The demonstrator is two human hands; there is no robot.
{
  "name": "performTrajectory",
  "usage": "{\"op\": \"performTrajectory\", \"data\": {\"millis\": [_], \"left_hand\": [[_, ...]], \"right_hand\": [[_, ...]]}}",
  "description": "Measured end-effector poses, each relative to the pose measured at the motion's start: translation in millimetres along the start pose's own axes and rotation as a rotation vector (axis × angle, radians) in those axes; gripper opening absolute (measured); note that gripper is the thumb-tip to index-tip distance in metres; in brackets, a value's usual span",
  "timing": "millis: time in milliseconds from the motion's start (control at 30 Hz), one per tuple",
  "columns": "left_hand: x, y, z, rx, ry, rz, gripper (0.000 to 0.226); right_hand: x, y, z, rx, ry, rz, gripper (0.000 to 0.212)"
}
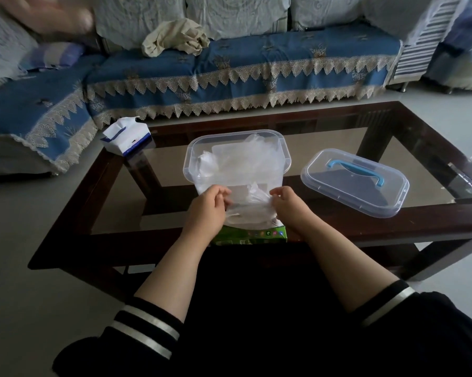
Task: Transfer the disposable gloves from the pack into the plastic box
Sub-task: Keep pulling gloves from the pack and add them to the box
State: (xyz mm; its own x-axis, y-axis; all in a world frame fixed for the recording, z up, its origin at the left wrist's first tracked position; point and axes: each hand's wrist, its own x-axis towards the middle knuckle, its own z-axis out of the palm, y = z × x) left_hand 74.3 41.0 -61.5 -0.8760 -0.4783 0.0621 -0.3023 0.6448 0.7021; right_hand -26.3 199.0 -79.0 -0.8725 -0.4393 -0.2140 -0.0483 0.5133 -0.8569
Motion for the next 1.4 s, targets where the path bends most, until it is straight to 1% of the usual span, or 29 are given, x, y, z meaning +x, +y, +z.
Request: {"op": "performTrajectory", "data": {"millis": [33,67,100,133,167,200,233,300,367,434,500,534,634,700,867,934,1000,1167,1234,1301,1334,1401], "left_hand": [[-1.1,7.2,-1.7,-0.071,-0.001,0.001,0.028],[-2.8,13.6,-2.7,-0.132,-0.036,0.007,0.039],[-5.2,19.9,-2.7,-0.159,-0.085,0.022,0.053],[-7.4,24.1,-0.8,-0.132,-0.113,0.055,0.064],[-9.0,26.5,2.1,-0.072,-0.116,0.09,0.07],[-10.2,29.3,5.6,-0.015,-0.108,0.116,0.069],[-10.6,31.1,10.2,0.024,-0.081,0.126,0.064],[-8.9,32.3,21.7,0.063,0.043,0.157,0.045],[-6.7,35.3,31.5,0.057,0.169,0.208,0.029],[-4.0,36.7,35.8,0.033,0.238,0.236,0.025],[-2.4,37.2,36.7,0.054,0.292,0.28,0.024],[-2.1,37.3,36.2,0.079,0.309,0.319,0.024],[1.6,36.5,33.2,0.143,0.275,0.45,0.024],[5.2,36.9,25.8,0.148,0.253,0.489,0.021],[9.2,46.3,-8.6,0.156,0.235,0.628,0.017],[13.5,59.6,-28.6,0.107,0.193,0.608,0.019],[20.5,76.1,-49.8,0.006,0.159,0.581,0.022],[50.4,109.8,-93.2,-0.238,0.239,0.567,0.026],[69.4,107.6,-96.4,-0.354,0.24,0.525,0.028],[84.6,96.4,-90.9,-0.45,0.218,0.44,0.029],[92.4,90.0,-85.6,-0.459,0.219,0.396,0.03],[104.1,75.9,-72.8,-0.403,0.249,0.325,0.032]], "right_hand": [[0.1,0.2,-1.0,-0.004,-0.023,-0.016,0.02],[-1.0,-1.3,-1.9,-0.013,-0.055,-0.024,0.031],[-2.1,-2.4,-3.0,-0.017,-0.083,-0.035,0.041],[-3.3,-3.7,-5.0,-0.015,-0.113,-0.046,0.05],[-4.6,-4.0,-6.2,-0.013,-0.143,-0.059,0.063],[-5.9,-3.8,-8.0,-0.022,-0.164,-0.066,0.078],[-7.1,-2.9,-10.4,-0.047,-0.181,-0.062,0.086],[-7.9,-1.0,-13.6,-0.119,-0.207,-0.086,0.078],[-9.6,1.8,-19.0,-0.166,-0.29,-0.11,0.074],[-10.2,2.4,-21.3,-0.213,-0.375,-0.099,0.083],[-10.3,3.8,-16.4,-0.359,-0.389,-0.121,0.098],[-9.1,5.1,-11.8,-0.46,-0.387,-0.145,0.102],[-7.5,7.8,-1.4,-0.731,-0.335,-0.252,0.096],[-5.8,8.2,-0.7,-0.759,-0.327,-0.251,0.1],[-5.0,8.6,-2.3,-0.718,-0.298,-0.218,0.104],[-4.5,9.5,-2.3,-0.738,-0.279,-0.207,0.102],[-5.2,9.9,-1.8,-0.752,-0.284,-0.194,0.101],[-6.1,7.2,-5.2,-0.706,-0.31,-0.202,0.106],[-5.3,7.4,-7.0,-0.684,-0.321,-0.205,0.106],[-5.7,8.0,-5.8,-0.663,-0.315,-0.202,0.103],[-5.8,6.8,-5.8,-0.651,-0.295,-0.199,0.102],[-7.3,4.0,-4.5,-0.628,-0.251,-0.2,0.098]]}}
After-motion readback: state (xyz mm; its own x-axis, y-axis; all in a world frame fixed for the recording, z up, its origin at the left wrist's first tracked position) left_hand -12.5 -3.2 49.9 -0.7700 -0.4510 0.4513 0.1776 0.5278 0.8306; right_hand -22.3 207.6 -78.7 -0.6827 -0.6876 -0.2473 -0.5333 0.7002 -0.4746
